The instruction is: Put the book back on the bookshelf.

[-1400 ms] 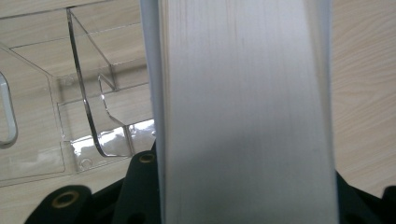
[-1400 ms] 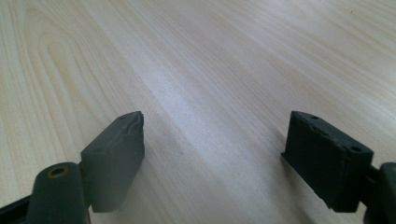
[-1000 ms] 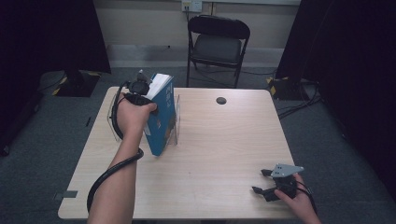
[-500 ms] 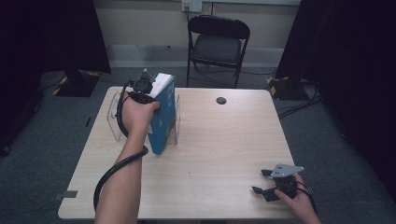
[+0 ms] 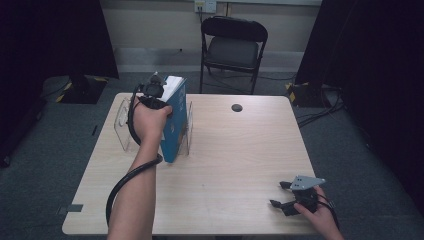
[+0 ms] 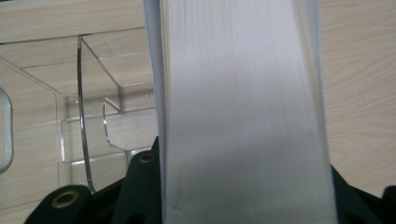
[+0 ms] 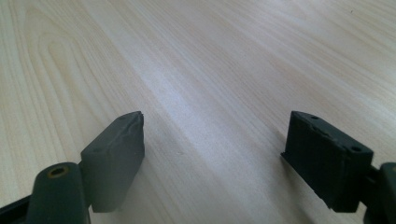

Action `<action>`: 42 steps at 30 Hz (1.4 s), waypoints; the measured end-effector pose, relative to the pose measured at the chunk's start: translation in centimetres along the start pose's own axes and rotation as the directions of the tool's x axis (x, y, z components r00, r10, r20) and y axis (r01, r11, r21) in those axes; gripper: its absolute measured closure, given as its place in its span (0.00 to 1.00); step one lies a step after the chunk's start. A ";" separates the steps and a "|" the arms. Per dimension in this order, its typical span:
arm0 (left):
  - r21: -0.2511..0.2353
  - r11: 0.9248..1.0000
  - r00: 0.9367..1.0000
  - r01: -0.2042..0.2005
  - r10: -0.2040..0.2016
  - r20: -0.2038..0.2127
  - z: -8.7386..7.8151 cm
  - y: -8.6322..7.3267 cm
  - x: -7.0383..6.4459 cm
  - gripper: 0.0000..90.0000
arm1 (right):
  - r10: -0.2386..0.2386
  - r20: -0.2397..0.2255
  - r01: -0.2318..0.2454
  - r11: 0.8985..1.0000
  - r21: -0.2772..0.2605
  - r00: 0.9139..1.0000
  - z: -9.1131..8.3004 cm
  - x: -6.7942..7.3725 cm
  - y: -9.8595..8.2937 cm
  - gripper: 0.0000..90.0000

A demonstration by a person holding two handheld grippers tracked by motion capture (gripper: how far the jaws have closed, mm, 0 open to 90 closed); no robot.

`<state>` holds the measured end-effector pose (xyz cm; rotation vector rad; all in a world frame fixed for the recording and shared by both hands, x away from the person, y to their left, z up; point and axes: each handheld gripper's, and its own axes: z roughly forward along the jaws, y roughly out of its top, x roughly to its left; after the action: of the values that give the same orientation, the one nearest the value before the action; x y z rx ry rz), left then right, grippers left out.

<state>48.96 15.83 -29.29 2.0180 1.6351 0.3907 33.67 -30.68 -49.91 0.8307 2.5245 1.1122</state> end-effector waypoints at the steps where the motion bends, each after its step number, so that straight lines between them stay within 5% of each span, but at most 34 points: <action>1: -0.002 1.000 1.000 0.004 -0.004 0.005 0.1 0.0 0.0 0.69 | 0.000 0.000 0.000 1.000 0.000 1.000 0.0 0.0 0.0 0.22; 11: -0.032 0.999 1.000 -0.003 0.002 -0.027 0.4 -1.0 0.0 0.69 | 0.001 -0.001 -0.001 1.000 0.000 1.000 0.0 0.0 0.0 0.22; 33: 0.033 0.999 0.999 -0.024 0.025 -0.030 0.4 0.4 -0.3 0.61 | 0.003 -0.006 -0.003 1.000 -0.003 1.000 0.0 0.0 0.0 0.22; 42: 0.049 0.998 0.999 -0.034 0.035 -0.023 1.4 0.6 -0.3 0.66 | 0.001 -0.002 -0.001 1.000 -0.001 1.000 0.0 0.0 0.0 0.22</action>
<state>50.07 15.14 -30.12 2.0872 1.6411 0.3925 33.65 -30.68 -49.92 0.8315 2.5254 1.1155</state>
